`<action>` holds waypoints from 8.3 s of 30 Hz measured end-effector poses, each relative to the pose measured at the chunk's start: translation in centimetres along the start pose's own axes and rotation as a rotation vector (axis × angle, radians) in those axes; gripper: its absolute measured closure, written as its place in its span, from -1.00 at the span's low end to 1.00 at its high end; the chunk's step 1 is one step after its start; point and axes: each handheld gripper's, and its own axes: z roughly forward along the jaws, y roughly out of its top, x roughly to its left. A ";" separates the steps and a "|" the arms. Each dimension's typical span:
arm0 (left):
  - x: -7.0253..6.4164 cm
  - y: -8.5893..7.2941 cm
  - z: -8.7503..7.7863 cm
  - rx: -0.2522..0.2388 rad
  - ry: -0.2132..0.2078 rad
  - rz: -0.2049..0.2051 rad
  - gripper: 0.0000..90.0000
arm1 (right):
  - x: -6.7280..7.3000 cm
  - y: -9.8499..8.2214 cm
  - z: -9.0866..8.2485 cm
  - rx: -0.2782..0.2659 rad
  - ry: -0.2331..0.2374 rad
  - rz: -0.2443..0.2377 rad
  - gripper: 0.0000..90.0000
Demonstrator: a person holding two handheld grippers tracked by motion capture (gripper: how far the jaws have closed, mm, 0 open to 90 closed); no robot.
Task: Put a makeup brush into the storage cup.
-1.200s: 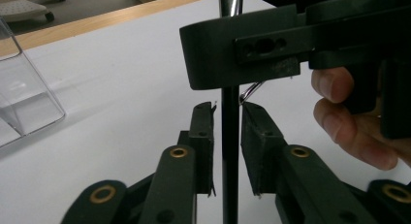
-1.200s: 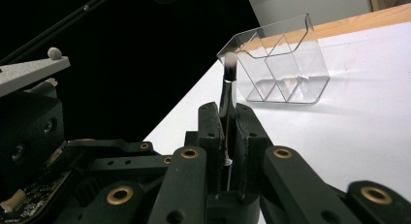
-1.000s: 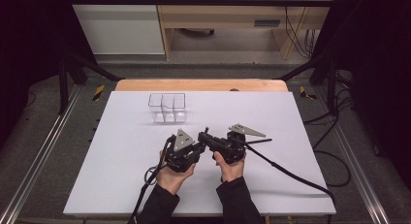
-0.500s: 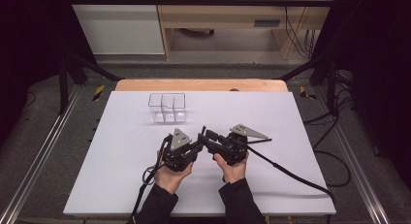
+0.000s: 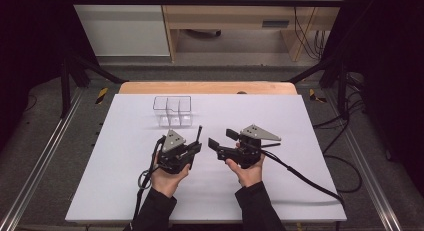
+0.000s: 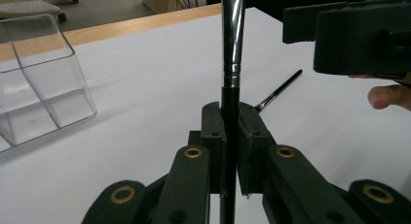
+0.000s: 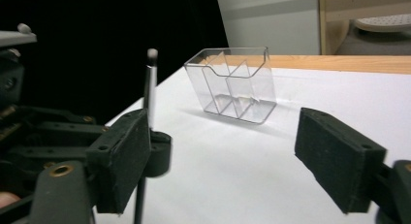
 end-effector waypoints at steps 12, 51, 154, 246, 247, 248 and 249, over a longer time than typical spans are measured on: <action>1.9 0.3 -1.9 -0.031 0.018 -0.012 0.84 | -0.7 0.6 -1.2 0.065 -0.058 -0.087 -0.84; 6.4 3.7 -3.8 -0.083 0.063 -0.028 0.84 | -5.0 -2.1 -6.3 0.151 -0.192 -0.123 -0.96; 14.7 11.1 5.5 -0.083 0.181 -0.014 0.85 | -6.5 -2.3 -7.4 0.167 -0.267 -0.114 -0.98; 15.9 4.8 7.8 0.022 0.212 -0.003 0.72 | -6.4 -2.6 -6.8 0.167 -0.248 -0.104 -0.97; 15.8 4.8 7.6 0.024 0.213 0.003 0.70 | -6.4 -2.6 -6.8 0.166 -0.246 -0.102 -0.97; 15.7 4.8 7.3 0.027 0.212 0.002 0.65 | -6.4 -2.5 -6.9 0.164 -0.244 -0.099 -0.97; 15.6 4.8 7.0 0.024 0.211 -0.001 0.61 | -6.3 -2.5 -6.9 0.163 -0.245 -0.101 -0.97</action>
